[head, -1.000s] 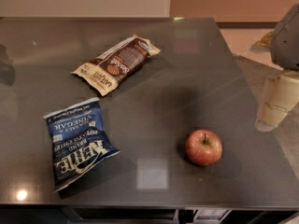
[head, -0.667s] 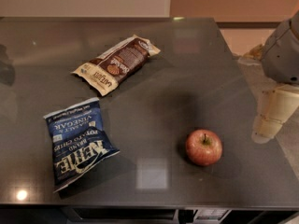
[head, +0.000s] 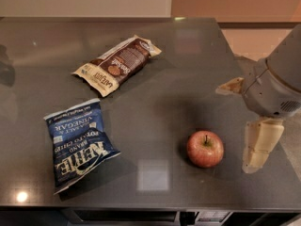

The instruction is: Pick apple

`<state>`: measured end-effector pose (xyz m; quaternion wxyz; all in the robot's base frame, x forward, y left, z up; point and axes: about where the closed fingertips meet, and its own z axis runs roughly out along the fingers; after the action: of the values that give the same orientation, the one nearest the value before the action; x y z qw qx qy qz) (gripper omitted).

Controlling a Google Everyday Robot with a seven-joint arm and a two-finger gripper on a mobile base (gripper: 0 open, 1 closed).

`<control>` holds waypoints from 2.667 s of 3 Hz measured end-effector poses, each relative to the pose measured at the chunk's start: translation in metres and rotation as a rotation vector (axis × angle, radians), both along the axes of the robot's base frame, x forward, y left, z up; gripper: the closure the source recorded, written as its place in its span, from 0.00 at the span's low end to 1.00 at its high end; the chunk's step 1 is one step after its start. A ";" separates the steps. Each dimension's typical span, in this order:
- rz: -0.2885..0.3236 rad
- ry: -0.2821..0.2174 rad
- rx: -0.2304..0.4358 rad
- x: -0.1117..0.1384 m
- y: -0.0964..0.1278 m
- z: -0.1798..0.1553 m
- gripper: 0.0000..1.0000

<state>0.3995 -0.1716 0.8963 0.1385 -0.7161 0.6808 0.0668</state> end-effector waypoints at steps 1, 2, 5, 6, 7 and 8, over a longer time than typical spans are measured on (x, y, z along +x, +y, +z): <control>0.060 0.041 0.030 -0.014 0.013 -0.021 0.00; 0.095 0.058 0.062 -0.026 0.026 -0.033 0.00; 0.117 0.045 0.091 -0.032 0.042 -0.044 0.57; 0.111 0.042 0.087 -0.027 0.046 -0.028 0.80; 0.111 0.041 0.090 -0.021 0.052 0.002 1.00; 0.119 0.014 0.131 -0.003 0.065 0.058 1.00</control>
Offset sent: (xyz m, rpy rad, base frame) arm -0.0403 0.0415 -0.0526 0.1076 0.0924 0.1390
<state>0.3964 -0.1063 0.9546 0.1760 -0.7443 0.6322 0.1241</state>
